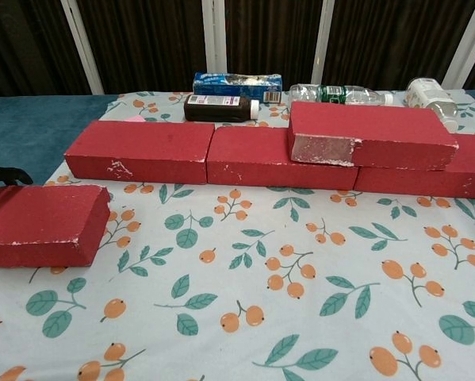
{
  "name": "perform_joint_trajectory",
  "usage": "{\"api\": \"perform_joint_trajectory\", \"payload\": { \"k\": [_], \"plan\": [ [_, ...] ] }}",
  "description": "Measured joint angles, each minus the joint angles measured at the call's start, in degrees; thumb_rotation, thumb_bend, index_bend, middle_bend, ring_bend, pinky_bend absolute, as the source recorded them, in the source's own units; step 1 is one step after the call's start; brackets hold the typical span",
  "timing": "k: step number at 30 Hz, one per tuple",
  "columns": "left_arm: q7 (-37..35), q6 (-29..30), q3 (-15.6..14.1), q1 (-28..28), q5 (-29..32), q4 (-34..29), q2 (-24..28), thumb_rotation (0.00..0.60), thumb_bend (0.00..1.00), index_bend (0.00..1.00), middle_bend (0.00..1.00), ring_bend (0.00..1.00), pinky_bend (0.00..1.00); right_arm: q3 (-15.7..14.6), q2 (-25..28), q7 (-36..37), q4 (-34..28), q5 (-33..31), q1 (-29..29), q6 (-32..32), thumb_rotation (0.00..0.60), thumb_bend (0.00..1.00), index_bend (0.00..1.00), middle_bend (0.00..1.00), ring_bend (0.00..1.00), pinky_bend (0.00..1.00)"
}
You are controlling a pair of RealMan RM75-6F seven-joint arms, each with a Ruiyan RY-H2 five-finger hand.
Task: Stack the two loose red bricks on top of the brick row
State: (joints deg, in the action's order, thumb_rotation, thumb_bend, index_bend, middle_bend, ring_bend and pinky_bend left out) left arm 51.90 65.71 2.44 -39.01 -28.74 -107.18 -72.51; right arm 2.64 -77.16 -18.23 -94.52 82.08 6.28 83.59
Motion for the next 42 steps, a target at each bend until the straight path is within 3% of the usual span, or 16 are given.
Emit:
{"api": "perform_joint_trajectory", "payload": {
  "k": [17,26,33,37,42],
  "plan": [
    [2.7,1.4,0.0,-3.3,3.7,-1.0,-0.1,0.600,0.00,0.28,0.37,0.00,0.14,0.5,-0.1,-0.5,-0.4,-0.7,-0.2,0.1,0.600,0.19,0.00,0.00,0.00,0.00],
    [-0.7,1.7,0.8,-3.1,0.9,-2.1,1.4,0.600,0.00,0.30,0.40,0.00,0.14,0.7,-0.4,-0.7,-0.3,-0.8,-0.2,-0.1,0.600,0.19,0.00,0.00,0.00,0.00],
    [-3.1,0.6,1.9,-3.3,-2.0,-8.0,7.8,0.600,0.00,0.30,0.39,0.00,0.14,1.0,-0.3,-0.7,-0.1,-1.4,-0.2,-0.3,0.600,0.19,0.00,0.00,0.00,0.00],
    [-2.4,-1.3,3.4,-5.7,-2.3,-10.2,12.4,0.600,0.00,0.30,0.38,0.00,0.13,1.4,-0.4,-0.8,0.2,-2.2,-0.3,-0.3,0.600,0.19,0.00,0.00,0.00,0.00],
    [-1.4,-5.9,6.5,-10.9,0.8,-8.6,13.6,0.600,0.00,0.30,0.38,0.00,0.13,2.3,-0.6,-1.1,0.8,-4.0,-0.2,-0.4,0.600,0.19,0.00,0.00,0.00,0.00]
  ]
}}
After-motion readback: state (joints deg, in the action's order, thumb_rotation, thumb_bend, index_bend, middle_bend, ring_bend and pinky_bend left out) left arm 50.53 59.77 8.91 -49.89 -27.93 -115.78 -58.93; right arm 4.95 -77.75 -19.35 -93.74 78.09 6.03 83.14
